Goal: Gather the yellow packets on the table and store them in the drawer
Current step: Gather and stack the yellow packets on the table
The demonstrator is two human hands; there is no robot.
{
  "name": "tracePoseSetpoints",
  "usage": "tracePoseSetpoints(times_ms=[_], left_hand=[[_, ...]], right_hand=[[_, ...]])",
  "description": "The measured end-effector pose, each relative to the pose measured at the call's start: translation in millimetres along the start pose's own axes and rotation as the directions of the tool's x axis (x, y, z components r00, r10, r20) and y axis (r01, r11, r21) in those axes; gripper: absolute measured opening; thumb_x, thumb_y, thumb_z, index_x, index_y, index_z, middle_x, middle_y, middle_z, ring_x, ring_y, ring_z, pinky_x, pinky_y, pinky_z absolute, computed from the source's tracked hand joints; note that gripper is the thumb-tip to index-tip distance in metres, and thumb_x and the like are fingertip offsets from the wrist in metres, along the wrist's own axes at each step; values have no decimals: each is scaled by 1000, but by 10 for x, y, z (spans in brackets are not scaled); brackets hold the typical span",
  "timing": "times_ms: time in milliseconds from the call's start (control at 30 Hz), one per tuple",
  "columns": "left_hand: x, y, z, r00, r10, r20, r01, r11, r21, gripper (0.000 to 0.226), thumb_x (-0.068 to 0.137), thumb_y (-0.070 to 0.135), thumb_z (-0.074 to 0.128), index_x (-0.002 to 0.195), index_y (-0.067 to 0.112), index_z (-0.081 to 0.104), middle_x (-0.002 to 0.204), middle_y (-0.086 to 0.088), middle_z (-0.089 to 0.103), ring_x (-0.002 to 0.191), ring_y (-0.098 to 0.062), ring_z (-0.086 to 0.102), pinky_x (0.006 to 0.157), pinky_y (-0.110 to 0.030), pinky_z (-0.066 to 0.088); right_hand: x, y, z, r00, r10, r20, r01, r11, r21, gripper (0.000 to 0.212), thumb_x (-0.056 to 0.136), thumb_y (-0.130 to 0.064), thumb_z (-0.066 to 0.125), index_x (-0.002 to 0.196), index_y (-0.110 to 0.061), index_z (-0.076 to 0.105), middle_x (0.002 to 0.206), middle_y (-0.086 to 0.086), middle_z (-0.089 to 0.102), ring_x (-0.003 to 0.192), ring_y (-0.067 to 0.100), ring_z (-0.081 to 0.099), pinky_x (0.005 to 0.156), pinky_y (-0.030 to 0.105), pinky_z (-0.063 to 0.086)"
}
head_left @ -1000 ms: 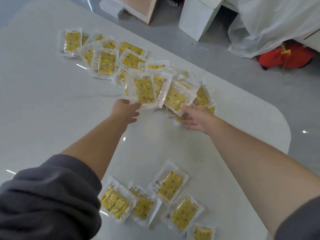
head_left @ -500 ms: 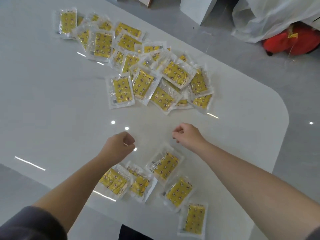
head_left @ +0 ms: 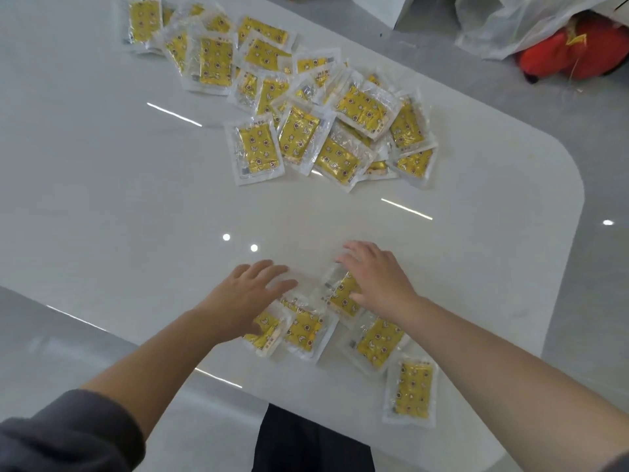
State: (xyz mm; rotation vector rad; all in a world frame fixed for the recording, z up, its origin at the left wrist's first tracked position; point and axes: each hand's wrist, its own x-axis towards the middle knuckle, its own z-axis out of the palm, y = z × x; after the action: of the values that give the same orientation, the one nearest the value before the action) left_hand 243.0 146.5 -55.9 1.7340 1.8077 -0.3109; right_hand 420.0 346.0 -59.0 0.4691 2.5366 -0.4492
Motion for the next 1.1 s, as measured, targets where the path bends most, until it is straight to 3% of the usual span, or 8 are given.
tracePoseSetpoints(times_ms=[67, 167, 300, 433, 600, 767, 1000, 1100], left_hand=[[44, 15, 49, 999, 41, 2, -41, 996, 78, 102, 75, 46, 75, 152, 32, 11, 156, 1, 19, 143, -25, 20, 115, -38, 24], [132, 40, 144, 998, 44, -36, -41, 994, 98, 90, 73, 42, 77, 146, 31, 25, 139, 1, 36, 128, -24, 36, 106, -36, 33], [226, 74, 190, 1000, 5, 6, -6, 1000, 30, 69, 73, 44, 75, 132, 30, 40, 124, 6, 43, 113, -17, 42, 98, -30, 34], [253, 91, 110, 995, -18, 95, 27, 995, -93, 37, 82, 38, 67, 114, 29, 51, 109, 11, 52, 105, -12, 50, 90, -25, 35], [152, 159, -28, 980, -97, 175, 141, 954, -264, 21, 85, 24, 63, 86, 24, 42, 67, 10, 43, 75, -19, 49, 60, -28, 33], [9, 285, -72, 975, -135, 178, 189, 924, -331, 17, 87, 26, 61, 103, 28, 58, 78, 11, 50, 78, -14, 48, 66, -26, 36], [10, 639, -186, 968, -175, 182, 251, 757, -603, 24, 86, 30, 68, 69, 32, 52, 71, 8, 58, 65, -12, 54, 63, -27, 45], [59, 846, -272, 956, -253, 149, 281, 642, -713, 17, 85, 28, 70, 74, 24, 59, 76, -1, 64, 67, -16, 57, 67, -32, 48]], right_hand=[[40, -45, 30, 993, -96, 74, 107, 982, -156, 78, 83, -23, 70, 147, -31, 26, 159, 1, 15, 147, 24, 9, 116, 47, 13], [110, -55, 25, 983, -153, 96, 174, 945, -276, 83, 79, -27, 74, 147, -28, 26, 148, 4, 30, 141, 26, 21, 116, 55, 2], [169, -47, -8, 979, -180, 92, 201, 914, -353, 62, 76, -36, 76, 126, -19, 44, 123, 2, 43, 118, 23, 41, 111, 47, 19], [142, -25, -2, 983, -169, 77, 185, 930, -317, 45, 78, -34, 74, 112, -17, 50, 115, 0, 46, 105, 20, 44, 88, 35, 32], [77, 77, 15, 986, -95, 137, 122, 971, -207, 47, 77, -34, 77, 112, -20, 49, 104, -4, 56, 98, 19, 52, 85, 35, 34], [-101, 264, -143, 972, -54, 229, 39, 997, 72, 24, 86, -22, 65, 76, -23, 44, 82, -7, 49, 85, 20, 52, 64, 29, 37], [-497, 634, -425, 979, -20, 204, -22, 979, 202, 16, 91, -22, 62, 86, -23, 48, 82, -11, 48, 81, 15, 48, 64, 29, 35], [-623, 800, -410, 976, 39, 214, -98, 957, 274, 21, 90, -21, 63, 77, -25, 47, 79, -13, 50, 84, 17, 53, 62, 28, 38]])
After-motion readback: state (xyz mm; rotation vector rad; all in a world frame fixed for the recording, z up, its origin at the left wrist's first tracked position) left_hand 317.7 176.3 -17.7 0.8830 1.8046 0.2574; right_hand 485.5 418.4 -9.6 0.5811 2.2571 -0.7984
